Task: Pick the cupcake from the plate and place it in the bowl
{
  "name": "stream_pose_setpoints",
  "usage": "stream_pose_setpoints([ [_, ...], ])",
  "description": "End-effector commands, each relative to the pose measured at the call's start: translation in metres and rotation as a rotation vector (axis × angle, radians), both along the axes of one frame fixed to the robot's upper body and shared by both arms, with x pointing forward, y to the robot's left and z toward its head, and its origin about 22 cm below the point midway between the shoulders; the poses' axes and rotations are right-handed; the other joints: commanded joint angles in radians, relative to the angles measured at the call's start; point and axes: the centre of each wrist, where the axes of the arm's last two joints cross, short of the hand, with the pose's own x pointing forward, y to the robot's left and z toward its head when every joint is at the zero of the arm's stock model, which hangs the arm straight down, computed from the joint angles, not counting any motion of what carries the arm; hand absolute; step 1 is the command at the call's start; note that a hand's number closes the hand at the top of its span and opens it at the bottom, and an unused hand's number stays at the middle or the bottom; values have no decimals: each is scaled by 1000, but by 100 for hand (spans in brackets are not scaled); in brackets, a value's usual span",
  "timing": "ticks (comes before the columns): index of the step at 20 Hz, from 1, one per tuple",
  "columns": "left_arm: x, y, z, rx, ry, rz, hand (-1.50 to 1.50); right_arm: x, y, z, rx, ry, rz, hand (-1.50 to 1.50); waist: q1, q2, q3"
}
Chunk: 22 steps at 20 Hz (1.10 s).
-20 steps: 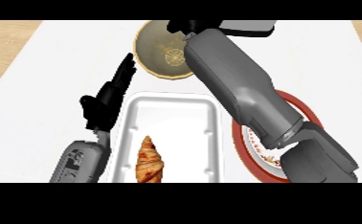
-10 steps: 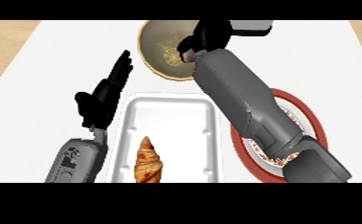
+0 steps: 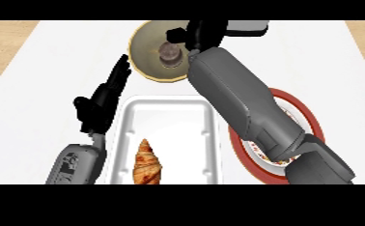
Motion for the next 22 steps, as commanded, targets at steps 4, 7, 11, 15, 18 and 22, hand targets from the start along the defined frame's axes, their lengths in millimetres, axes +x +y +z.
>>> stream_pose_setpoints([
  [4, -8, 9, -10, 3, 18, 33, 0, -10, 10, 7, 236, -103, -34, -150, -36, -8, 0],
  [7, -22, 17, -21, 5, 16, 40, 0, -23, 15, 6, 316, -112, -5, -150, -43, -14, 0],
  [11, -19, 35, -18, 4, 16, 74, 0, -40, 21, 6, 374, -119, 52, -150, -65, -17, 0],
  [15, -9, 13, -6, -21, 25, 76, 0, -74, 21, -28, 398, -134, 124, -150, -81, -19, 1],
  [18, -20, 11, -14, 1, 35, 82, 0, -90, 14, -36, 397, -100, 154, -150, -90, -20, 1],
  [22, -11, 10, -20, 2, 8, 70, 0, -92, 16, -33, 365, -103, 164, -150, -79, -15, 0],
])
